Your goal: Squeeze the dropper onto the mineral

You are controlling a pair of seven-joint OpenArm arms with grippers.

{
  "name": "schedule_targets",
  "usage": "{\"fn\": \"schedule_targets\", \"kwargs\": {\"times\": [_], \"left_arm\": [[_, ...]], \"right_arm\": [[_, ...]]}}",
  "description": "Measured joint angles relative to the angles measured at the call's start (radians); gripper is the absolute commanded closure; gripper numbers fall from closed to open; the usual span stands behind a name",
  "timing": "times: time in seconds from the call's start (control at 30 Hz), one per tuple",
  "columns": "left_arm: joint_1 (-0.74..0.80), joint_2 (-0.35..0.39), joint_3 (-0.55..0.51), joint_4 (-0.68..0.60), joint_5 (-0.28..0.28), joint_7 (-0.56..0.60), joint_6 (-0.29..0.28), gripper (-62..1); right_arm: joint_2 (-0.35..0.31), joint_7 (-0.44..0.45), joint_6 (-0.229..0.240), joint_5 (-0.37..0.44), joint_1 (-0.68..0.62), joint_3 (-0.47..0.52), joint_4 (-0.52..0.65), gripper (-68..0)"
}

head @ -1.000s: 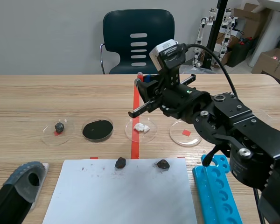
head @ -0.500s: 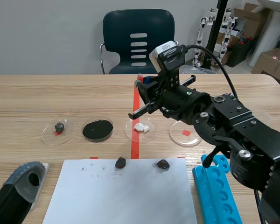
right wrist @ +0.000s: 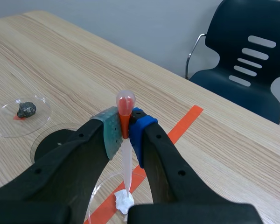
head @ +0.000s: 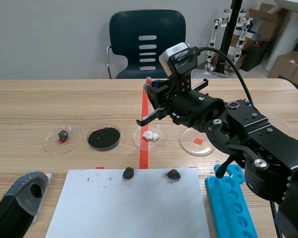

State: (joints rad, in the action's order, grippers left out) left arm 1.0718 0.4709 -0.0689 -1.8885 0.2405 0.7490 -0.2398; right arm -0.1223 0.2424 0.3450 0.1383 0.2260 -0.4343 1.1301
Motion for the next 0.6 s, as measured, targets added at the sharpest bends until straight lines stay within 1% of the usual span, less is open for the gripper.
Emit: {"fn": "schedule_targets", "kwargs": {"times": [0.2,0.27,0.6], "left_arm": [[0.000,0.000,0.000,0.000,0.000,0.000,0.000,-62.3],[0.000,0.000,0.000,0.000,0.000,0.000,0.000,-62.3],[0.000,0.000,0.000,0.000,0.000,0.000,0.000,-62.3]], "right_arm": [[0.000,0.000,0.000,0.000,0.000,0.000,0.000,-3.2],[0.000,0.000,0.000,0.000,0.000,0.000,0.000,-1.7],[0.000,0.000,0.000,-0.008,0.000,0.000,0.000,-0.9]]}}
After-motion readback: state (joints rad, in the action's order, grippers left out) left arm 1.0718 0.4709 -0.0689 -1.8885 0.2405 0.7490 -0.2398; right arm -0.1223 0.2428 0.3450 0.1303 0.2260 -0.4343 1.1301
